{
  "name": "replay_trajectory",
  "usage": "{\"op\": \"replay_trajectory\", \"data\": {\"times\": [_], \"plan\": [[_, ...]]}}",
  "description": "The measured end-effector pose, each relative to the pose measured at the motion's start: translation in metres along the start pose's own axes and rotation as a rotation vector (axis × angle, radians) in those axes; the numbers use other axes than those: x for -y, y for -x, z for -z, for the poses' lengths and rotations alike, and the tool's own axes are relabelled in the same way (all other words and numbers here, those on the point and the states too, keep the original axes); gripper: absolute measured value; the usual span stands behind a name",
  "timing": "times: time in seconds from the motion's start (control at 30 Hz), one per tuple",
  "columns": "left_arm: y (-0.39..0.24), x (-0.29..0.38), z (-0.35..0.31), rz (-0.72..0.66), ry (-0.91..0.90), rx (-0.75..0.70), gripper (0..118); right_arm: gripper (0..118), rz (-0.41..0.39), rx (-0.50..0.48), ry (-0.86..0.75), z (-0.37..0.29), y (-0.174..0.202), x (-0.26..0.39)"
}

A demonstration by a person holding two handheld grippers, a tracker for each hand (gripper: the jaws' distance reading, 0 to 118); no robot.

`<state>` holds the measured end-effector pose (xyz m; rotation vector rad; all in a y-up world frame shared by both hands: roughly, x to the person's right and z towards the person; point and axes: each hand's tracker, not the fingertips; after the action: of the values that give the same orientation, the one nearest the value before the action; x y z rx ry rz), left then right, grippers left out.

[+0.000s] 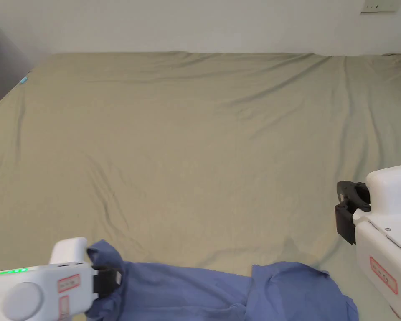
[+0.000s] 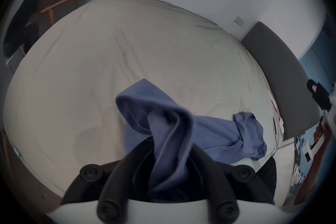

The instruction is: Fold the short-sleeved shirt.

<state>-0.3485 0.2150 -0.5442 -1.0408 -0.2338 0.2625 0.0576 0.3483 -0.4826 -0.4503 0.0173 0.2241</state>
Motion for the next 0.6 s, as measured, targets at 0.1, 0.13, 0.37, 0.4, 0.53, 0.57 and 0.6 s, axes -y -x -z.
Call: {"op": "replay_trajectory", "data": {"times": [0.1, 0.13, 0.37, 0.4, 0.53, 0.57, 0.6], "plan": [[-0.017, 0.008, 0.039, 0.028, 0.066, -0.007, 12, 2, 0.006, 0.004, -0.005, -0.004, -0.004, 0.001], [-0.024, 0.012, 0.050, 0.040, 0.080, -0.027, 12, 2, 0.009, 0.005, -0.006, -0.005, -0.007, 0.001], [-0.055, 0.027, 0.090, 0.014, 0.127, -0.041, 85, 2, 0.033, 0.023, -0.003, -0.006, -0.018, 0.006], [-0.057, 0.025, 0.091, -0.015, 0.138, 0.041, 105, 2, 0.035, 0.023, -0.001, -0.005, -0.019, 0.006], [-0.061, 0.015, 0.072, -0.164, 0.131, 0.366, 109, 2, 0.044, 0.021, 0.008, -0.002, -0.021, 0.009], [-0.059, 0.011, 0.064, -0.195, 0.107, 0.389, 109, 1, 0.045, 0.021, 0.008, -0.002, -0.021, 0.009], [-0.053, 0.006, 0.054, -0.215, 0.069, 0.392, 107, 2, 0.046, 0.020, 0.008, -0.002, -0.020, 0.008]]}}
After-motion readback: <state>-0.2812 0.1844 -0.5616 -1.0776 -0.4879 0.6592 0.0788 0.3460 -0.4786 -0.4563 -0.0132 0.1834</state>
